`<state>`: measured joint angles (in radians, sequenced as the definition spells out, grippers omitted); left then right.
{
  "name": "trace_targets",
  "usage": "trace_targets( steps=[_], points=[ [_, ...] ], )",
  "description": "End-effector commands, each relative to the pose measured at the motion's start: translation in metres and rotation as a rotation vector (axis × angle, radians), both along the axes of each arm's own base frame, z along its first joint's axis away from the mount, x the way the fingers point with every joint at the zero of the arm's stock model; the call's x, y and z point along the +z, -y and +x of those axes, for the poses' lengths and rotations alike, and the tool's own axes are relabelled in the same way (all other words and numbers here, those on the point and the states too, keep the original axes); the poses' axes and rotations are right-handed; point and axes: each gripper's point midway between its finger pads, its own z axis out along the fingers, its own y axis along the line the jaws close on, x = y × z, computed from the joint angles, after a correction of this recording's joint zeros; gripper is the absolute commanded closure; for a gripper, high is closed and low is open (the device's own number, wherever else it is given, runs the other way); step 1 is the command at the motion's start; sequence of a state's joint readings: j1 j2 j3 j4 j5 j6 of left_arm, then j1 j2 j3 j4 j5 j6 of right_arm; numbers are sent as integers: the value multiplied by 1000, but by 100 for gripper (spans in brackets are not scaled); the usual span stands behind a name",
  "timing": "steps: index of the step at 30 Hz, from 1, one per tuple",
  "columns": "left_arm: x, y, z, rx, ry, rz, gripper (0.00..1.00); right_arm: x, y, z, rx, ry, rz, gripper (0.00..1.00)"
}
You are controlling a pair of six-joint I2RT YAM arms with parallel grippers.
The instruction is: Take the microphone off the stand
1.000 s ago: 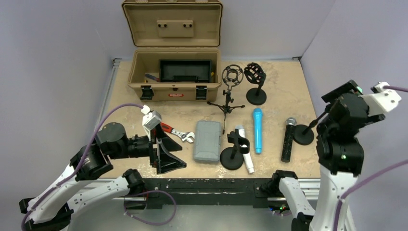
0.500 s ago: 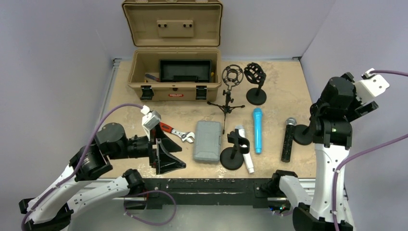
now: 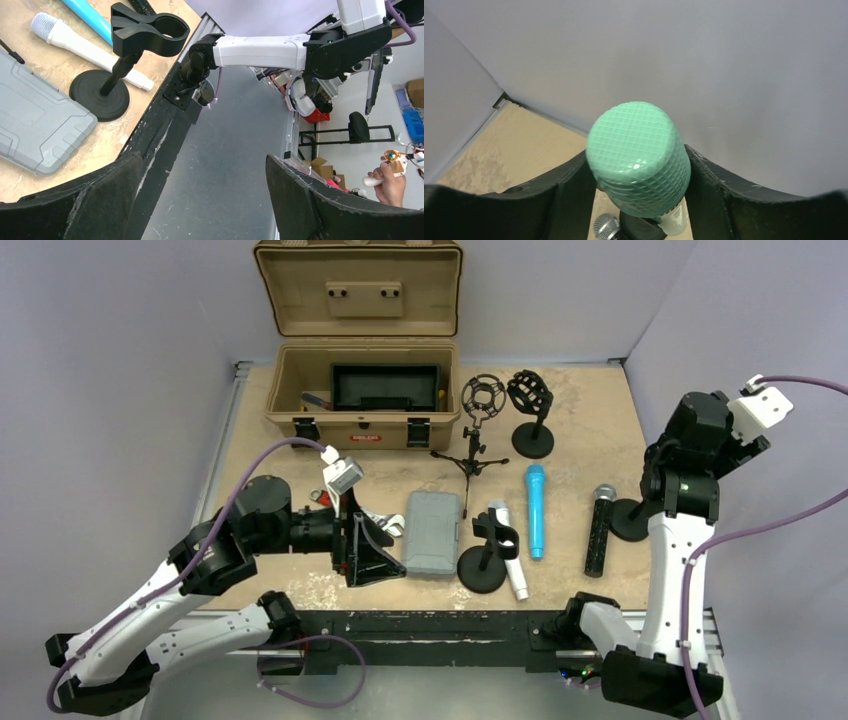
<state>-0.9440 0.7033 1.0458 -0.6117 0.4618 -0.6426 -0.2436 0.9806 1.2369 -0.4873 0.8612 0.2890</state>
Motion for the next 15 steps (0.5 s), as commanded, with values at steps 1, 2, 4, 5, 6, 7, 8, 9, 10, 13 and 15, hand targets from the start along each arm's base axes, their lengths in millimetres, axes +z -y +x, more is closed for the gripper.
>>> trace_targets(
  steps=[1,2,4,5,6,7,8,9,10,13,15],
  points=[
    [28,10,1,-33,55,-70,9,10,-4,11,74,61,-23,49],
    [29,11,2,-34,55,-68,9,10,-7,14,107,63,-26,55],
    [29,15,5,-35,60,-66,9,11,-14,20,166,71,-29,69],
    [30,17,7,-35,61,-63,9,13,-18,23,198,73,-31,74],
    [30,19,8,-35,62,-60,9,15,-22,25,235,79,-34,77],
    [30,20,10,-35,63,-57,9,18,-26,27,268,86,-38,81],
    [31,22,11,-36,66,-55,9,21,-29,25,285,83,-47,84],
    [32,24,12,-40,69,-55,9,24,-36,28,336,90,-49,88],
    [32,27,14,-40,70,-53,9,28,-42,30,379,100,-53,90],
    [34,34,19,-45,79,-50,9,37,-68,37,544,124,-52,100],
    [37,39,22,-51,87,-49,9,40,-85,41,648,133,-50,100]
  ],
)
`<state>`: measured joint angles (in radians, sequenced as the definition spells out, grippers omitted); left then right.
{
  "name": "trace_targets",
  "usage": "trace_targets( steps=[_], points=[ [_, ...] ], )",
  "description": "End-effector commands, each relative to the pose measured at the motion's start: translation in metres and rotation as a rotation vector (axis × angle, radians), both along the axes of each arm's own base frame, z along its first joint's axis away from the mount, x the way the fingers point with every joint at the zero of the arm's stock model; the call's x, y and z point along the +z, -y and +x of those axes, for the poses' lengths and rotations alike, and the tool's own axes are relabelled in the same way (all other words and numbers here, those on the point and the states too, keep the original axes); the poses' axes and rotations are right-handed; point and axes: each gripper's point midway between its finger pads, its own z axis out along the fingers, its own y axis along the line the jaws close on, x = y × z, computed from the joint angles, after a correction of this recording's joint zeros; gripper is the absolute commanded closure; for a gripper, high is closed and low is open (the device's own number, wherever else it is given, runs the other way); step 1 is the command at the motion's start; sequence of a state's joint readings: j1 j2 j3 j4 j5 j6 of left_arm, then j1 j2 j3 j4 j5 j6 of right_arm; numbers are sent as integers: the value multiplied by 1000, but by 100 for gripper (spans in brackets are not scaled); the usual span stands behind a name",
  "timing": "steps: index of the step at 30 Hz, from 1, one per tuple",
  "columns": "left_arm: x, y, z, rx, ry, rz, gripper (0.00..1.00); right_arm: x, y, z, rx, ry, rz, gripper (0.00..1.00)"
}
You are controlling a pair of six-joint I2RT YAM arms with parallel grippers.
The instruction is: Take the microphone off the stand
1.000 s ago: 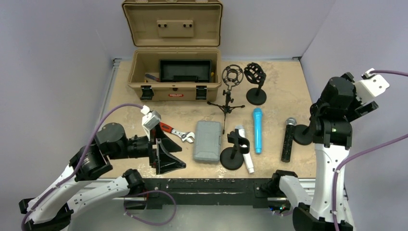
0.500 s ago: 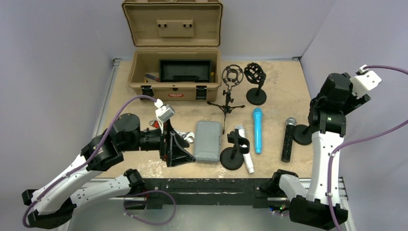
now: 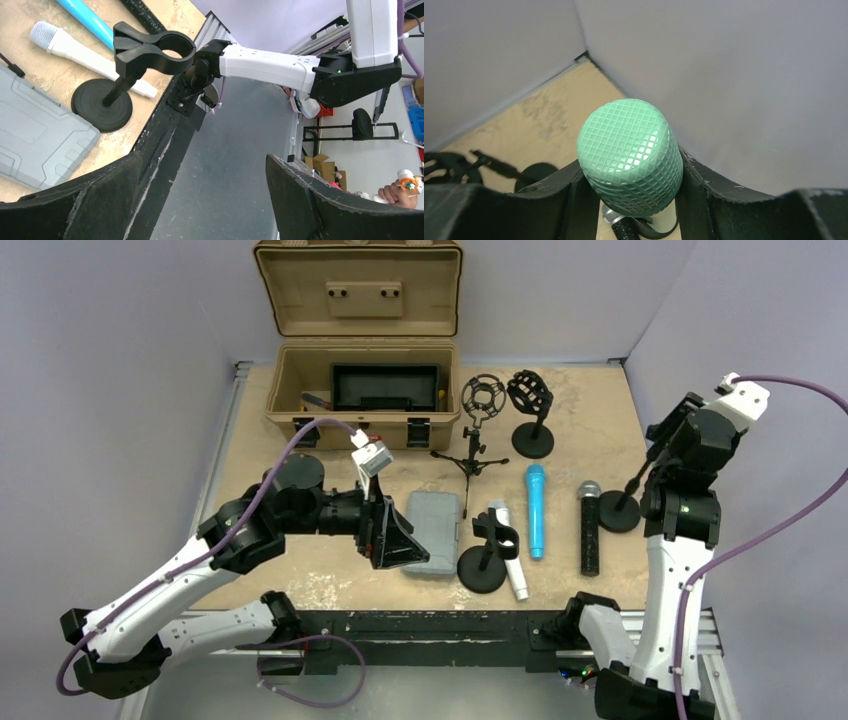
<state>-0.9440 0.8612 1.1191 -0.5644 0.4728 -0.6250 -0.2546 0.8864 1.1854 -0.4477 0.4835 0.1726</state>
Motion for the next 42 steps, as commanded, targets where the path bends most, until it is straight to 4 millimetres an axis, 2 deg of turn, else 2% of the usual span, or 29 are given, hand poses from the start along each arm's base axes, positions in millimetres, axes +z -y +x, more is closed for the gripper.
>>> trace_targets(
  steps=[1,12,19,23,30,37,42],
  points=[
    [35,12,4,-41,96,-80,9,39,-52,18,321,131,-9,100],
    [47,34,22,-42,134,-82,9,34,-130,29,728,111,36,100],
    [48,57,41,-39,210,-128,9,26,-155,30,845,119,41,100],
    [52,81,68,-13,327,-173,10,25,-166,32,904,123,74,100],
    [55,143,117,-52,578,-225,8,17,-177,33,964,122,116,100],
    [44,201,173,-59,735,-203,5,20,-184,30,988,130,130,100],
    [31,221,211,-83,732,-277,5,23,-191,29,1016,131,140,100]
  ],
)
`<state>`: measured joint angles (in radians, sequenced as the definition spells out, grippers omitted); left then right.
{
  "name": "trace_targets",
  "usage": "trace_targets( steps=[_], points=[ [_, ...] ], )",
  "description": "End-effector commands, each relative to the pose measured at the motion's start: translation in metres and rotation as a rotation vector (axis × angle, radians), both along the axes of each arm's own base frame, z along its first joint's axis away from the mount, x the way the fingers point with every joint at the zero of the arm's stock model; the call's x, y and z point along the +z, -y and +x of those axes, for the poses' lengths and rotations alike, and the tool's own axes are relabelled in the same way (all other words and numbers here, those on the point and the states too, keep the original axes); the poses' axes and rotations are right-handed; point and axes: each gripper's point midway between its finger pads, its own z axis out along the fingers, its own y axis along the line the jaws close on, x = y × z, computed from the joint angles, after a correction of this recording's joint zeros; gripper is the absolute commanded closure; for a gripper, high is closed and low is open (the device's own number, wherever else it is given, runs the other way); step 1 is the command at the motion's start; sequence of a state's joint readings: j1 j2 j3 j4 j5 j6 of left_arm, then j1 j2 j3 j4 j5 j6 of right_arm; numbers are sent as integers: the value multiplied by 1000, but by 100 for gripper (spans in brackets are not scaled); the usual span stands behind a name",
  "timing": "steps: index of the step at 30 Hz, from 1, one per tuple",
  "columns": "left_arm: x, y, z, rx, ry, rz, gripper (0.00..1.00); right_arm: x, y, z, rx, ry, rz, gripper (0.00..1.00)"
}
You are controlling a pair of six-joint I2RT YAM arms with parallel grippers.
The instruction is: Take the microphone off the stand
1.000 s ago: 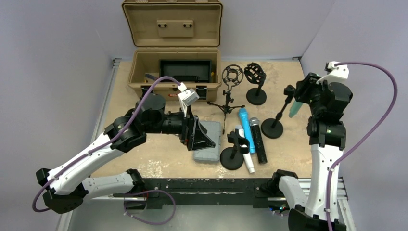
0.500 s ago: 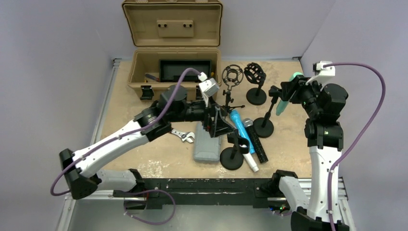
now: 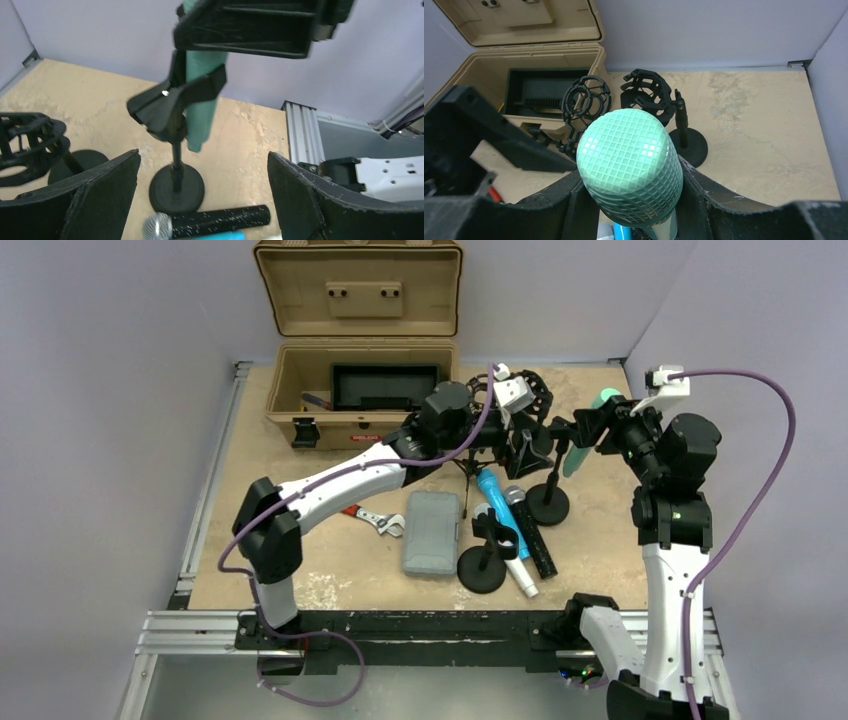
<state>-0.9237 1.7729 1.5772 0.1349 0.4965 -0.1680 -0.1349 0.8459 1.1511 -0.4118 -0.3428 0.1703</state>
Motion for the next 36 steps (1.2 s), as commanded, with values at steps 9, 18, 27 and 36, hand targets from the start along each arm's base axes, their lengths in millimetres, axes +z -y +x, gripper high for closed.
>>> trace_targets(
  steps=[9,18,27,36],
  points=[
    [12,34,34,-240,185,-143,6,21,-22,-4,75,52,36,100],
    [17,44,22,-356,179,-203,19,20,-18,-6,51,55,25,100],
    [14,47,25,-351,168,-185,40,22,-17,-6,49,61,23,100],
    [0,57,39,-270,168,-104,100,29,-16,-8,41,78,21,100]
  ],
)
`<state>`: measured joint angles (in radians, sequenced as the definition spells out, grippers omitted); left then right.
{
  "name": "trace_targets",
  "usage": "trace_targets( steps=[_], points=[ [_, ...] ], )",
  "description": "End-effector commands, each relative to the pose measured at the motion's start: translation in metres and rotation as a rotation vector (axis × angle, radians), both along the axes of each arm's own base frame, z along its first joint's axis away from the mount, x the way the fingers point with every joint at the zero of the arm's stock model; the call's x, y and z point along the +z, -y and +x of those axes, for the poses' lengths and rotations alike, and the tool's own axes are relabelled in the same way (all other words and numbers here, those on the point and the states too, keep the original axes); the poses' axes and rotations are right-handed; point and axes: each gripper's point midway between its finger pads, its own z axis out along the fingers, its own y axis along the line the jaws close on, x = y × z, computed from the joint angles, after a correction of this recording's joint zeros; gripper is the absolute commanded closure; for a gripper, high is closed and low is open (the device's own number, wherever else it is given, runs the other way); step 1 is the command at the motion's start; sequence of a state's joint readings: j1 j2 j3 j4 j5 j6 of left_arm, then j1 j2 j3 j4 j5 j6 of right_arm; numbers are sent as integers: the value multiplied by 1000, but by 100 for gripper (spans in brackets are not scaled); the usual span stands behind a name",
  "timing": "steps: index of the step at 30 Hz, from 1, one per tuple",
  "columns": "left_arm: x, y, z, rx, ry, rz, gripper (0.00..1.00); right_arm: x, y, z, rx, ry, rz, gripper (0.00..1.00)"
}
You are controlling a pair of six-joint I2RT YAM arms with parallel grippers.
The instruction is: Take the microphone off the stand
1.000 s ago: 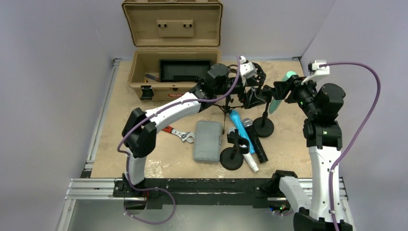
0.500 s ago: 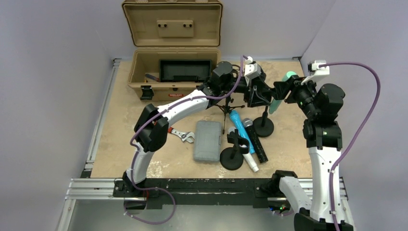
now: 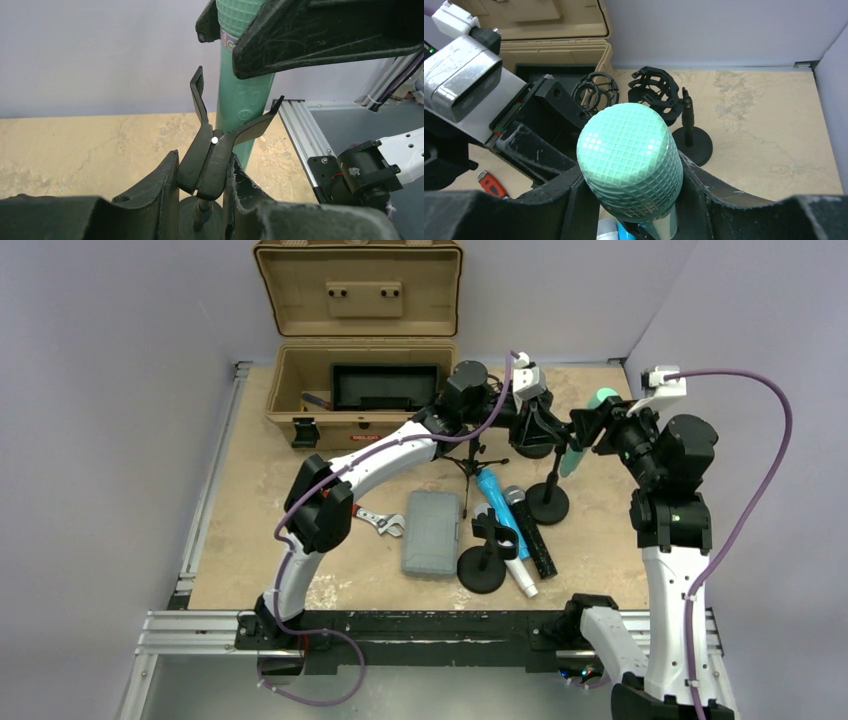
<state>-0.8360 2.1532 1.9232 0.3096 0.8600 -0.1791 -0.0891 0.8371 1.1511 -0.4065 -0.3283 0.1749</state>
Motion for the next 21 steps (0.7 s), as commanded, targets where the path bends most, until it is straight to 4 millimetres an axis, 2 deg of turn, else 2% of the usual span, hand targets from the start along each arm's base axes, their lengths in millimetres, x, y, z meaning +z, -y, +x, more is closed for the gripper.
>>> trace_targets(
  steps=[1,4,9,13,16,19,21],
  points=[
    [16,7,-7,8,89,-2,100,27,-3,-5,2,69,20,100],
    [11,5,-9,1,59,34,100,38,8,-3,-68,77,21,100],
    [1,4,-6,32,46,78,100,74,28,-12,-191,118,21,100],
    [-4,5,-5,59,43,106,100,98,56,-28,-359,137,29,100],
    [-6,4,-5,64,38,118,100,115,80,-48,-505,154,21,100],
    [-2,6,-2,98,38,126,100,108,93,-58,-587,129,21,100],
    [-3,6,-3,113,3,147,100,86,99,-57,-635,94,61,100]
  ],
)
